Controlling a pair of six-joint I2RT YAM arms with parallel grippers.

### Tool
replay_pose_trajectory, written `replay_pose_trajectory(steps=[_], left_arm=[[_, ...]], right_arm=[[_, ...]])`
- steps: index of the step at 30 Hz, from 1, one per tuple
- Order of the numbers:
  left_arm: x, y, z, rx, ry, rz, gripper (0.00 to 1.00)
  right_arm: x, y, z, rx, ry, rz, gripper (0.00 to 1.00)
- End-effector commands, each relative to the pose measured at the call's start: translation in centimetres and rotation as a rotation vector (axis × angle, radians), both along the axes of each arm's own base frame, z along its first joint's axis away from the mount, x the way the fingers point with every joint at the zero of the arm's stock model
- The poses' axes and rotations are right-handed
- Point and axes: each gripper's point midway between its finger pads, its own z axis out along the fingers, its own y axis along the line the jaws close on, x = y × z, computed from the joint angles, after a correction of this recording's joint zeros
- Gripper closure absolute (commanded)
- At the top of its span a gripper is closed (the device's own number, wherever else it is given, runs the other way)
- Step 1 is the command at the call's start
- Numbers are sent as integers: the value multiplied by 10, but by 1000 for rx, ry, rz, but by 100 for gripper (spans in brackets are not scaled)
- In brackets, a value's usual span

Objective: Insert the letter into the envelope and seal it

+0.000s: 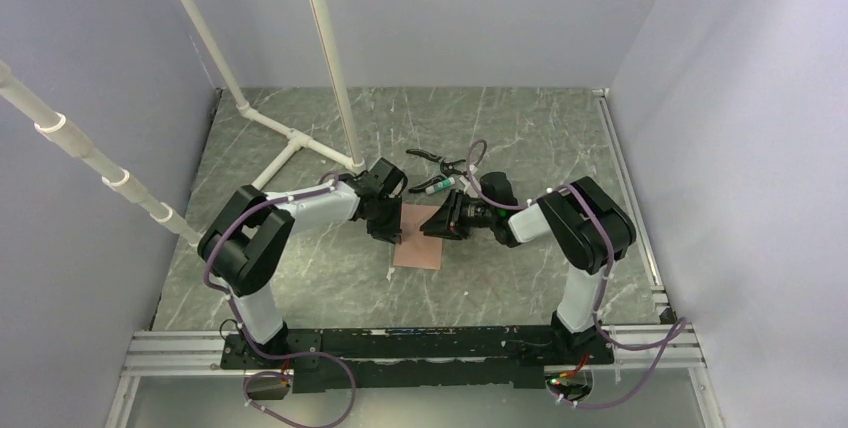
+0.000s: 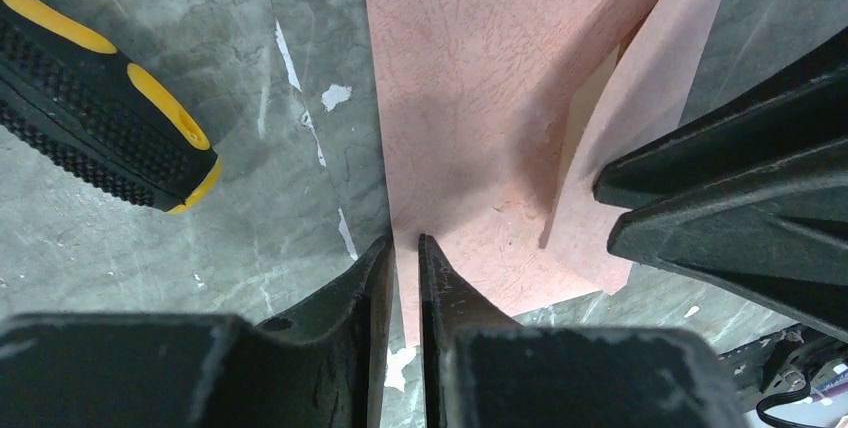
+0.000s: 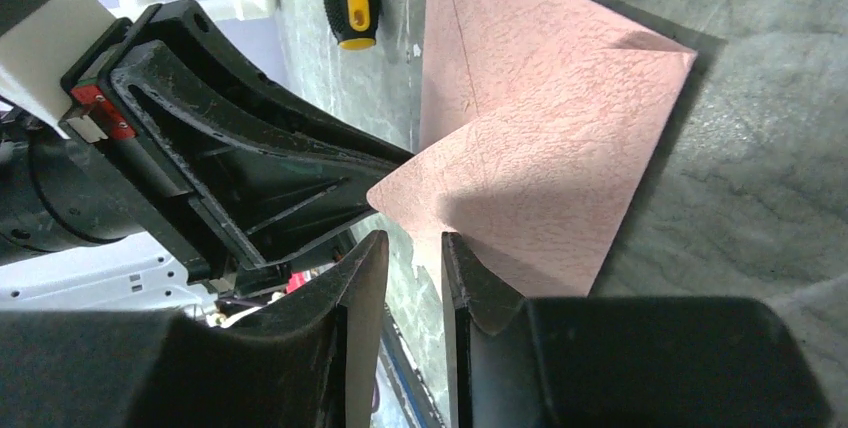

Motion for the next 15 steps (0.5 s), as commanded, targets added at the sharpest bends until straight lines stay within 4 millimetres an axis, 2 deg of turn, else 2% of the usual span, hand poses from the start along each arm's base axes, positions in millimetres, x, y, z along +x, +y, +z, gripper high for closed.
replay_pose_trajectory(steps=[1, 5, 10, 15], left_arm=[[-17, -6, -23, -24, 67, -11, 80], [-17, -4, -24, -25, 68, -11, 81], [-15, -3, -23, -32, 68, -11, 81], [-16, -1, -25, -37, 74, -17, 82]], right_arm=[[13, 7, 5, -5, -78, -1, 69], [13, 8, -6, -55, -53, 5, 70], [11, 8, -28, -178, -3, 5, 79], [9, 12, -35, -154, 26, -4, 82]])
